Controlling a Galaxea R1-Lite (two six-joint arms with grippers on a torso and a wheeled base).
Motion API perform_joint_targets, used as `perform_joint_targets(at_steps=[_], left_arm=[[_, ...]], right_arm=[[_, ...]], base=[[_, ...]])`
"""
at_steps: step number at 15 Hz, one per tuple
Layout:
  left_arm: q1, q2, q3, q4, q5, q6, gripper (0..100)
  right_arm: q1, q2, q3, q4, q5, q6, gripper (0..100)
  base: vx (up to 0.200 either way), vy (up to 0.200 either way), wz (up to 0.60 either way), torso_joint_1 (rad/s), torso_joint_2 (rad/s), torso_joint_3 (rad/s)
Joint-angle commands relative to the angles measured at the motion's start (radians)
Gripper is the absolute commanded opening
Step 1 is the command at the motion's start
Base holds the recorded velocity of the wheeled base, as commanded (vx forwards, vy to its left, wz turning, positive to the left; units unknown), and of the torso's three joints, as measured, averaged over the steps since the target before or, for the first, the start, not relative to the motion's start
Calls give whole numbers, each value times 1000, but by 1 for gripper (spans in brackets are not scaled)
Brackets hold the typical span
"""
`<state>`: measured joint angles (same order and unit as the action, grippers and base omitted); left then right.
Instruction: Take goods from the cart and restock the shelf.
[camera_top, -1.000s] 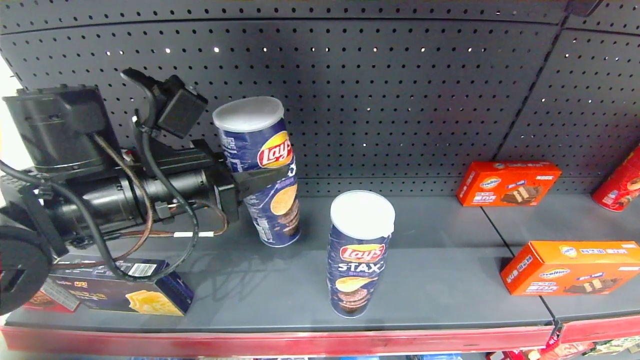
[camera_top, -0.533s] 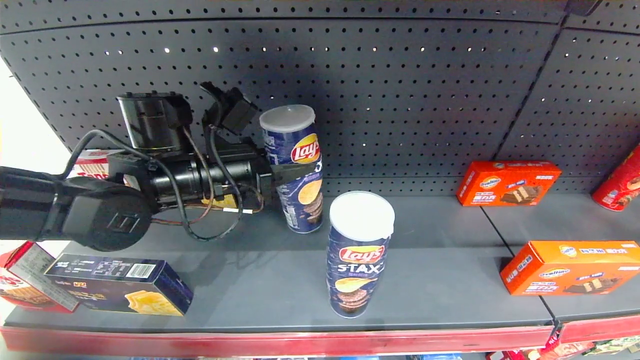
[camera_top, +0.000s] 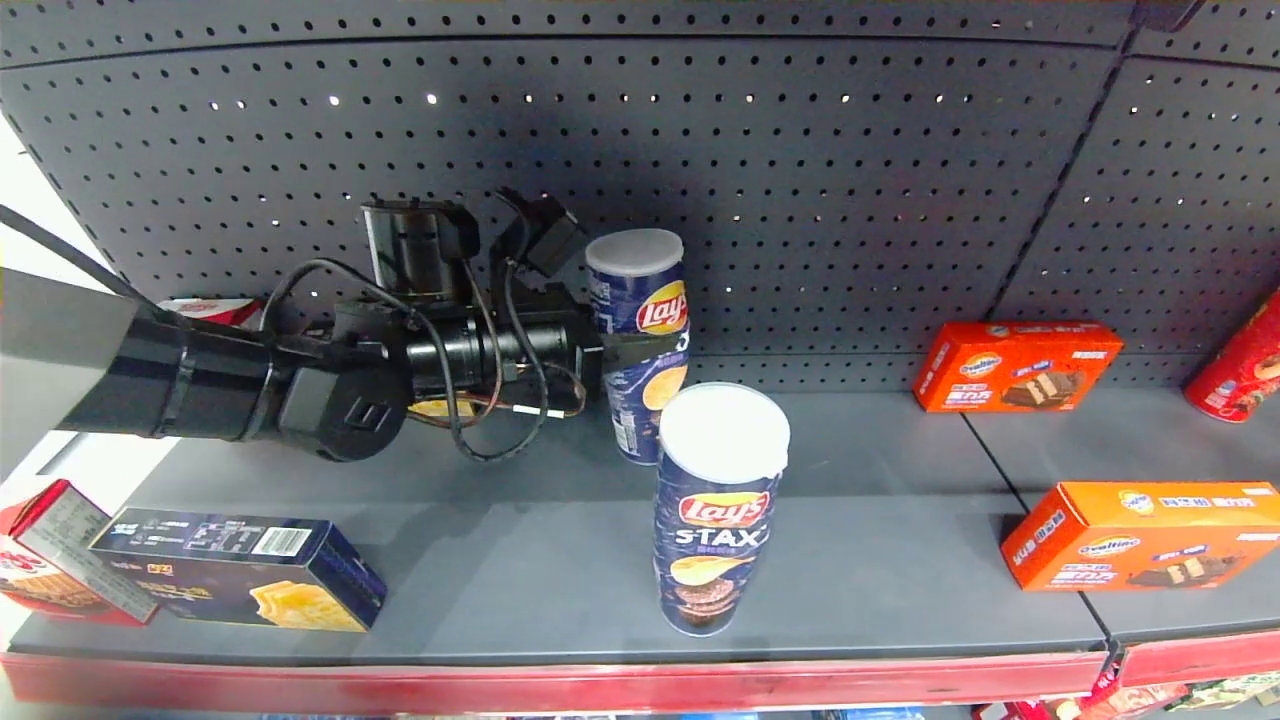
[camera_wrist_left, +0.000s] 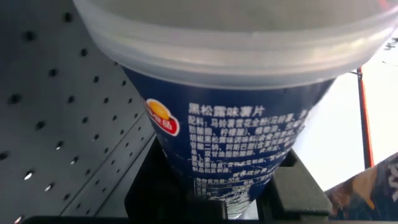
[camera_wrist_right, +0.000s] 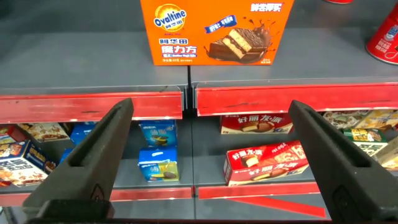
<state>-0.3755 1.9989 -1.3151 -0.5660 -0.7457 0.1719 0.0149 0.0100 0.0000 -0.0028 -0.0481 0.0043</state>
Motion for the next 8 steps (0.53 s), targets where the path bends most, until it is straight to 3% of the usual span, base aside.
perform_joint_targets(at_steps=[1,8], left_arm=[[-9,37,-26,1,0,0,0],[-9,81,-64,1,2,11,0]], right_arm=[[0,4,0,0,1,0,100],[0,4,0,0,1,0,100]], base=[[0,0,0,0,0,0],[0,0,0,0,0,0]])
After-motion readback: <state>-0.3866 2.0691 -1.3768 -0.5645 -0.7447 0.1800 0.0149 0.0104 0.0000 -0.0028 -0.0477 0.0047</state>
